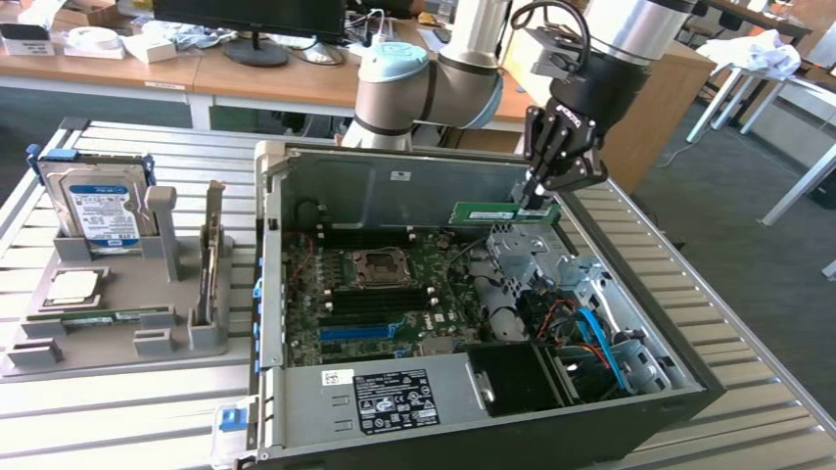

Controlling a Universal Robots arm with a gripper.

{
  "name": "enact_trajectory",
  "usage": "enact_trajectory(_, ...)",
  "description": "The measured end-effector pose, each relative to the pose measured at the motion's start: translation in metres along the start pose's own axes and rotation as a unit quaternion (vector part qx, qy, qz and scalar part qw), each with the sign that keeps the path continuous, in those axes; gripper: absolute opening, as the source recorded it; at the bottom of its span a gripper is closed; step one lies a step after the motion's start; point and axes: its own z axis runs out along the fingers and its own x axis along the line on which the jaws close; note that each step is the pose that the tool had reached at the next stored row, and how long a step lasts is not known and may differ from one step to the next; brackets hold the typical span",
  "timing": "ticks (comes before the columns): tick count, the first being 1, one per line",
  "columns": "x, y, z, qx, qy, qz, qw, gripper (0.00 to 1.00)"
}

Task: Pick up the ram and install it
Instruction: 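Pick up the ram and move it above insertion slot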

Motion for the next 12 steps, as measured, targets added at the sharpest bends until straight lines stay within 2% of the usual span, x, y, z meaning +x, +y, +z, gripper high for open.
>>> enact_trajectory(12,-0.002,0.0149,0.0012,0.0000,0.0000,0.000,1.0000,0.11)
